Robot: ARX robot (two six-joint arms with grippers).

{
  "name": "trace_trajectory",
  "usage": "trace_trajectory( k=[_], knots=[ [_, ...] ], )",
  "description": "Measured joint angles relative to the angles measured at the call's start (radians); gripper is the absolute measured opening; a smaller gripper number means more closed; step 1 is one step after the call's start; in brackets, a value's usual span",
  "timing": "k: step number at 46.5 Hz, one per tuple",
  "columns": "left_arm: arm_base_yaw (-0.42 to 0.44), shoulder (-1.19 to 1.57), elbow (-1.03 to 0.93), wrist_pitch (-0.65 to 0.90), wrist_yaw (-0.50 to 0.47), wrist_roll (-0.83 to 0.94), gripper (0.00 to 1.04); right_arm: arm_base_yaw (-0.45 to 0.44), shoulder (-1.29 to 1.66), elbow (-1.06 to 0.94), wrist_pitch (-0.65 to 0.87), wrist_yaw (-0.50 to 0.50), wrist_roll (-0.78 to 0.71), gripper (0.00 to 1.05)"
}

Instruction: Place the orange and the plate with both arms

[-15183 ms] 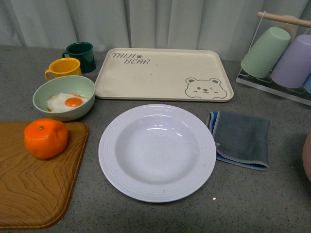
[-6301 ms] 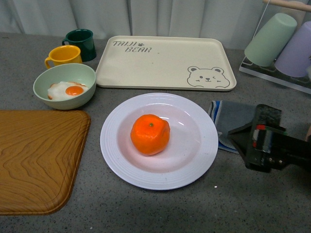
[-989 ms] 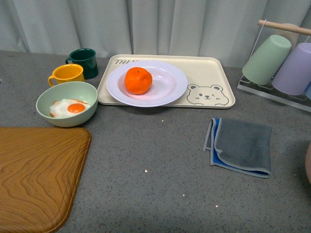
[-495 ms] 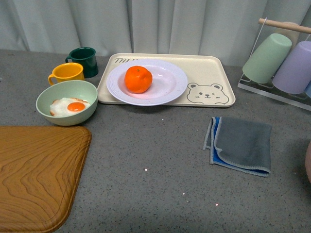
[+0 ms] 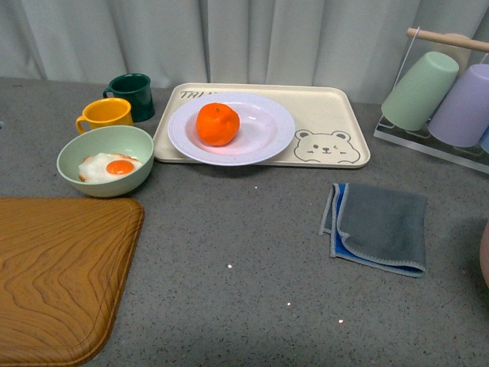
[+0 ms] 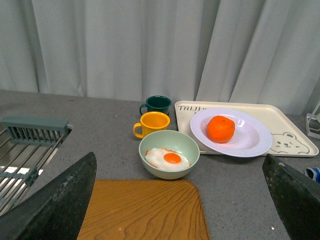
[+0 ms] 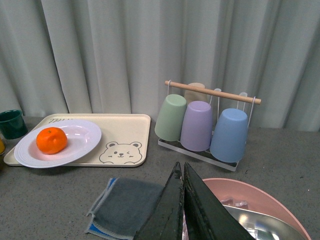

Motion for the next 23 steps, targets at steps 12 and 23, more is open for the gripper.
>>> trace_trajectory(
  k=[12, 23],
  knots=[
    [0.000, 0.000, 0.000, 0.000, 0.000, 0.000, 0.98, 0.000, 0.000, 0.000, -0.004, 0.000, -0.001, 0.22],
    [0.000, 0.000, 0.000, 0.000, 0.000, 0.000, 0.98, 0.000, -0.001, 0.000, -0.004, 0.000, -0.001, 0.58]
  ],
)
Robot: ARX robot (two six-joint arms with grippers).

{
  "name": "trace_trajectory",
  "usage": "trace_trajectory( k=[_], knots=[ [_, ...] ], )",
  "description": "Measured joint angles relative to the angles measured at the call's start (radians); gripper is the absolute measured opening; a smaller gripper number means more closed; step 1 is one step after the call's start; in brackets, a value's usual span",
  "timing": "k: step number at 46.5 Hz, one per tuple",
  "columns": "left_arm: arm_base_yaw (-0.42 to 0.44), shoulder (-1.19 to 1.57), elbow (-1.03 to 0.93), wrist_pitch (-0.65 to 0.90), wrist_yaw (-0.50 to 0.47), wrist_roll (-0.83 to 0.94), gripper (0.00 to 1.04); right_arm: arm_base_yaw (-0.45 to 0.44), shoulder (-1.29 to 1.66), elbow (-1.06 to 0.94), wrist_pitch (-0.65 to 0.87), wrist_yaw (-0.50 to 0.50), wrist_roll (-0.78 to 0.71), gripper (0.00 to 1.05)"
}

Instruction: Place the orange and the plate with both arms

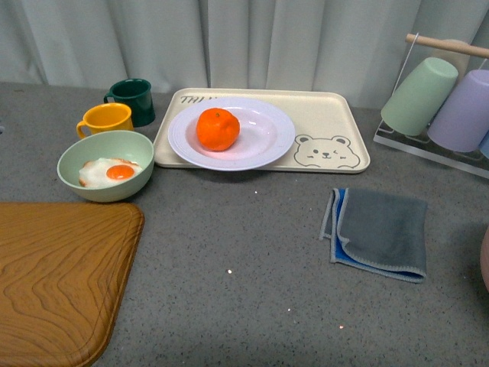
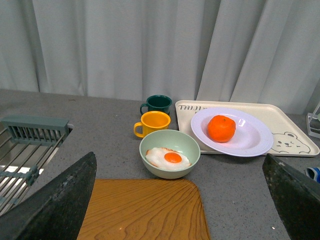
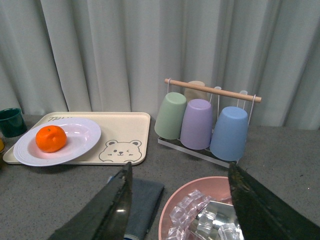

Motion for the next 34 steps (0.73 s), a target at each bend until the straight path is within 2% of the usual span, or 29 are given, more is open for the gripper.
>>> trace_trajectory(
  k=[11, 14, 34],
  knots=[
    [0.000, 0.000, 0.000, 0.000, 0.000, 0.000, 0.98, 0.000, 0.000, 0.000, 0.000, 0.000, 0.002, 0.97],
    [0.000, 0.000, 0.000, 0.000, 0.000, 0.000, 0.98, 0.000, 0.000, 0.000, 0.000, 0.000, 0.001, 0.94],
    [0.000, 0.000, 0.000, 0.000, 0.000, 0.000, 0.98, 0.000, 0.000, 0.000, 0.000, 0.000, 0.001, 0.95]
  ],
)
